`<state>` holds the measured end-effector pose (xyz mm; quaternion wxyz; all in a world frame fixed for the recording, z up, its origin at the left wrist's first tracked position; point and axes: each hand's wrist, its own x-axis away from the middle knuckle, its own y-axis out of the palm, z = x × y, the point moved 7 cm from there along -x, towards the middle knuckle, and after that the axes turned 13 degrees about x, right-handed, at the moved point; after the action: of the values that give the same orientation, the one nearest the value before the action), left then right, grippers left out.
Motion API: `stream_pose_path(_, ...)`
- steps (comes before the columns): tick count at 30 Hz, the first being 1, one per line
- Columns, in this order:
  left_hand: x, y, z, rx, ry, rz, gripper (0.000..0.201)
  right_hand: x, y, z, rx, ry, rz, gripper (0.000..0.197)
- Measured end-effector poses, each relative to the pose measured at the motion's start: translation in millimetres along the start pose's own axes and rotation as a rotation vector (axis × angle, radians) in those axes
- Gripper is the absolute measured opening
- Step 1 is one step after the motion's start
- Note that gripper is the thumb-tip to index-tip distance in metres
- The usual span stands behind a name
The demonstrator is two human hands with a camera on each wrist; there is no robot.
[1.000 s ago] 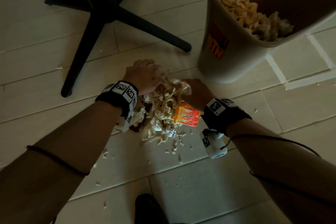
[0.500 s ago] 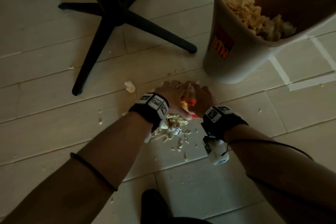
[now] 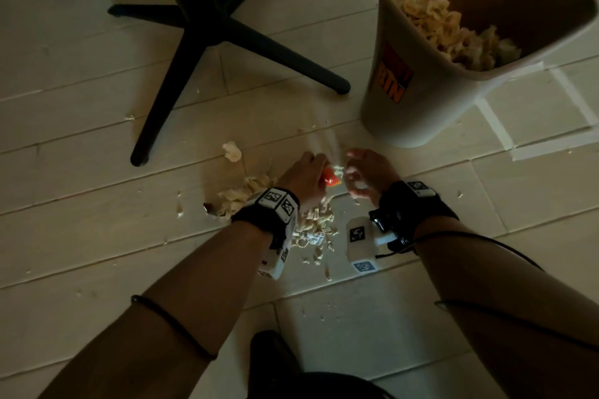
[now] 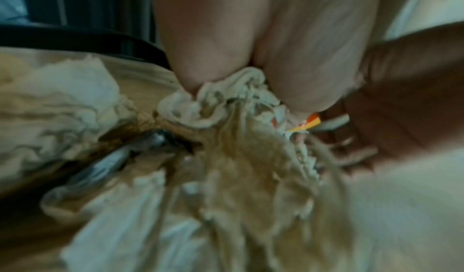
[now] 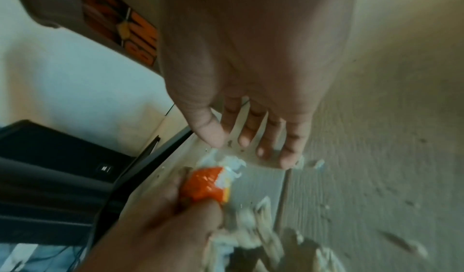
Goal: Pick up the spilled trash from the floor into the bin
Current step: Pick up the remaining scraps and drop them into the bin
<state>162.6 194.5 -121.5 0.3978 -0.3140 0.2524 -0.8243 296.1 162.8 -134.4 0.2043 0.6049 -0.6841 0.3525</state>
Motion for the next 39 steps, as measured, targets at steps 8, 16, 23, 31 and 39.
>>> stream_pose_path(8, 11.3, -53.4, 27.3, 0.781, -0.03, 0.347, 0.008, 30.7, 56.9, 0.7, -0.32, 0.149, -0.45, 0.083)
stream_pose_path(16, 28.6, -42.2, 34.7, 0.723, 0.051, 0.303, 0.019, 38.5, 62.1, -46.5, -0.448, -0.03, -0.504, 0.07)
stream_pose_path(23, 41.3, -31.9, 13.9, 0.589, -0.043, 0.169, 0.026, 8.8, 62.4, -23.8, -0.038, -0.013, -0.369, 0.062)
stream_pose_path(31, 45.1, -91.3, -50.2, 0.659, -0.206, 0.069, 0.076, 3.9, 51.5, -4.9, 0.128, -0.062, -0.336, 0.009)
stream_pose_path(39, 27.1, -107.6, -121.9, 0.064, -0.531, 0.19, 0.059, -10.2, 32.8, -5.8, 0.321, -0.043, -0.015, 0.015)
